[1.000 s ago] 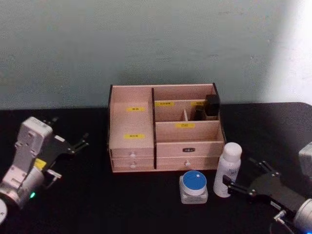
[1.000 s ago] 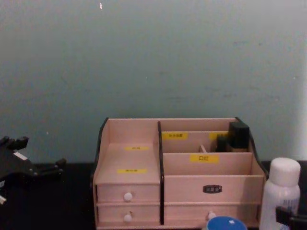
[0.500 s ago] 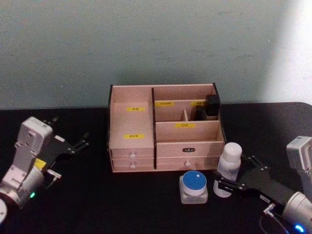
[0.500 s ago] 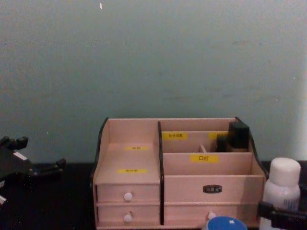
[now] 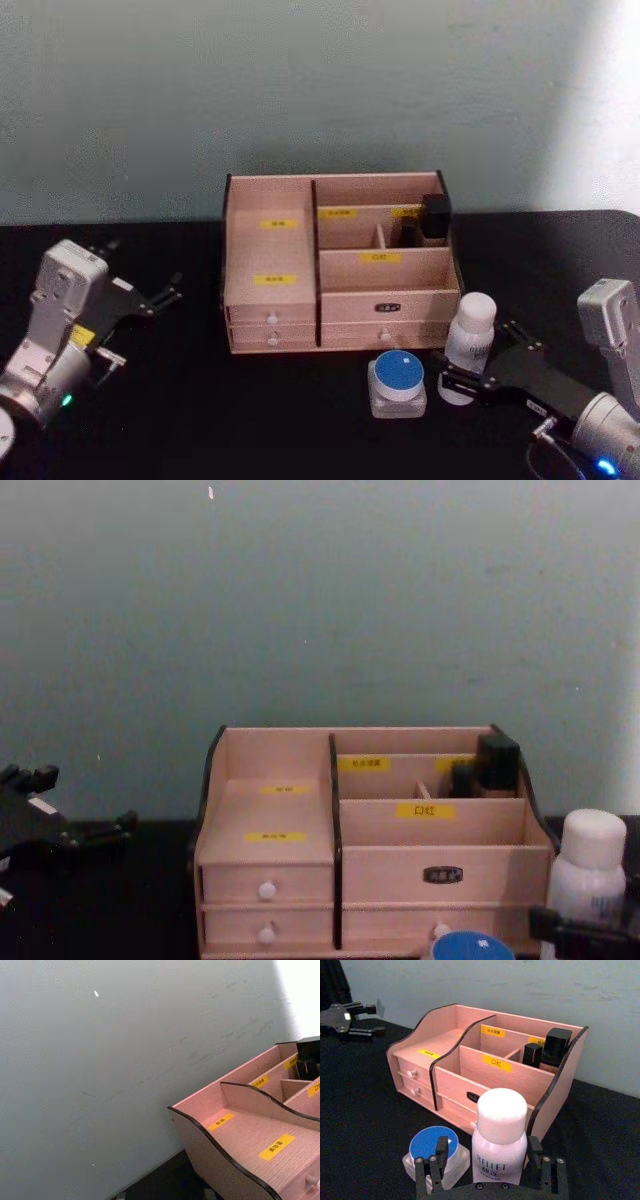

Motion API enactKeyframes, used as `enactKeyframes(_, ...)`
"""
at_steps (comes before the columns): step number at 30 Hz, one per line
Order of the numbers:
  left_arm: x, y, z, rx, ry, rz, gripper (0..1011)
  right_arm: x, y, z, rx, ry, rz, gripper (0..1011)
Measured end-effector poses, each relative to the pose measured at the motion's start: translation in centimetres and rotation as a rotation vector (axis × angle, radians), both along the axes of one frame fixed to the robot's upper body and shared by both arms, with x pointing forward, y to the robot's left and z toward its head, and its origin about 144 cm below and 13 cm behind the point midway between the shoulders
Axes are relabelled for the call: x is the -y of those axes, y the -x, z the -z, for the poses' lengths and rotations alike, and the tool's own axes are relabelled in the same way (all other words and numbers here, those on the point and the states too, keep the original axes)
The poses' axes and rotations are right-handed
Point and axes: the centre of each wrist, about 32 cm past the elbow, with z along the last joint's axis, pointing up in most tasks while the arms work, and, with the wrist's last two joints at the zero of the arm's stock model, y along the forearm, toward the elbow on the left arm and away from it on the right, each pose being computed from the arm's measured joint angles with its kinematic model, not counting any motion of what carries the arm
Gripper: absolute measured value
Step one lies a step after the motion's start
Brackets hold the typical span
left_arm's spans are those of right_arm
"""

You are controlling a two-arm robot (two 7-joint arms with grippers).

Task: Pick up the facial cleanser and watermelon frost from the table and place them into the tiered storage box.

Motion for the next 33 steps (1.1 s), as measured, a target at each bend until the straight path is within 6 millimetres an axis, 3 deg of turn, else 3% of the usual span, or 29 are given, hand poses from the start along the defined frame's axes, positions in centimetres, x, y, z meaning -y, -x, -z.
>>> enactKeyframes(13, 0.0, 0.0, 0.0, 0.0, 0.0, 0.0, 1001, 0.01, -0.01, 0.02, -0.001, 0.002, 0.002, 991)
enactKeyframes(19, 0.0, 0.0, 0.0, 0.0, 0.0, 0.0, 1001, 0.03, 0.0, 0.02, -0.001, 0.001, 0.002, 869)
enactKeyframes(27, 0.0, 0.0, 0.0, 0.0, 0.0, 0.0, 1001, 0.04, 0.0, 0.0, -0.001, 0.001, 0.001, 618)
enactKeyframes(33, 0.0, 0.0, 0.0, 0.0, 0.0, 0.0, 1001, 0.03, 0.01, -0.01, 0.0, 0.0, 0.001, 593)
